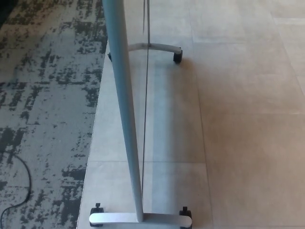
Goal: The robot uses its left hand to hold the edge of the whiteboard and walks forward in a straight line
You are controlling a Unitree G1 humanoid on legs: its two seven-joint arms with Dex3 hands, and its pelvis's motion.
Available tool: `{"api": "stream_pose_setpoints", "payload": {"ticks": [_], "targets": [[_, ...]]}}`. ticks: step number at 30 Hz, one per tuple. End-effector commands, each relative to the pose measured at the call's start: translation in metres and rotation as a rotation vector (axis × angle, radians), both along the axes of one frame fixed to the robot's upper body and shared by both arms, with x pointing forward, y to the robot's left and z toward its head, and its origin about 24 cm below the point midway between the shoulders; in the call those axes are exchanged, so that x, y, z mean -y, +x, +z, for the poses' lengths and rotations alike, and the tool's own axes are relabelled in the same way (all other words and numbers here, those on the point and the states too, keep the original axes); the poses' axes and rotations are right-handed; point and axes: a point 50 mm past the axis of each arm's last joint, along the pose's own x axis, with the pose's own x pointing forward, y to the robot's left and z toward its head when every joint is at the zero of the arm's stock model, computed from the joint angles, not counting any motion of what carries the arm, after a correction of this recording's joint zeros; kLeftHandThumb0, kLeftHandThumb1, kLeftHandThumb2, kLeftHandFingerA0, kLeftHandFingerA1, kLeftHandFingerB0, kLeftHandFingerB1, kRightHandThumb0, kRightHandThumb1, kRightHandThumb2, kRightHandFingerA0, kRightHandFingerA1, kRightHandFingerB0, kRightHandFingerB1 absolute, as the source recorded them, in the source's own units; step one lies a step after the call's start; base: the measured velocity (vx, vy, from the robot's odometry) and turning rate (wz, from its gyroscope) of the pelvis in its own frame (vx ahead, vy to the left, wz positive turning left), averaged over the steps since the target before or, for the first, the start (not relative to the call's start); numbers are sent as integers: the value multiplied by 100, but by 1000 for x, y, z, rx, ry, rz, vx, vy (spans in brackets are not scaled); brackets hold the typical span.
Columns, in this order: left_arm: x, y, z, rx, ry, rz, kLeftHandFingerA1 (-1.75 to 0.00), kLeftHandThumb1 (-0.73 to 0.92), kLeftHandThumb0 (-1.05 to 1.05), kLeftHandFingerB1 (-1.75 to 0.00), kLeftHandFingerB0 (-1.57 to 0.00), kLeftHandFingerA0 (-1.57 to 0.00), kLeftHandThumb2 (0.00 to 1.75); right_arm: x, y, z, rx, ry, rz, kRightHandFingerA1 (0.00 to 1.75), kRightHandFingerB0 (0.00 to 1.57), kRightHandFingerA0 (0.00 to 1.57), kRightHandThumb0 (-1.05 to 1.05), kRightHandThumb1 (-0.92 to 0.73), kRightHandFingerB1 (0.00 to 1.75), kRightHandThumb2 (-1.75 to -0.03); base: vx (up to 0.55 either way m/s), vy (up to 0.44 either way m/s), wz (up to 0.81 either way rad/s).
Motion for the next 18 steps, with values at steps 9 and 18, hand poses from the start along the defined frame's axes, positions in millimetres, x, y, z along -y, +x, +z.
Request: {"api": "stream_pose_setpoints", "payload": {"ticks": [9,18], "targets": [[-34,37,17,235,308,-3,-76,46,-51,-49,-50,-50,54,6,5,12,206,-48,4,56,50,48,-47,-48,36,-56,0,0,0],[-50,90,40,531,310,41,-164,43,-64,-48,-33,-75,58,16,18,17,351,-45,-185,58,49,45,-45,-48,36,-55,0,0,0]]}}
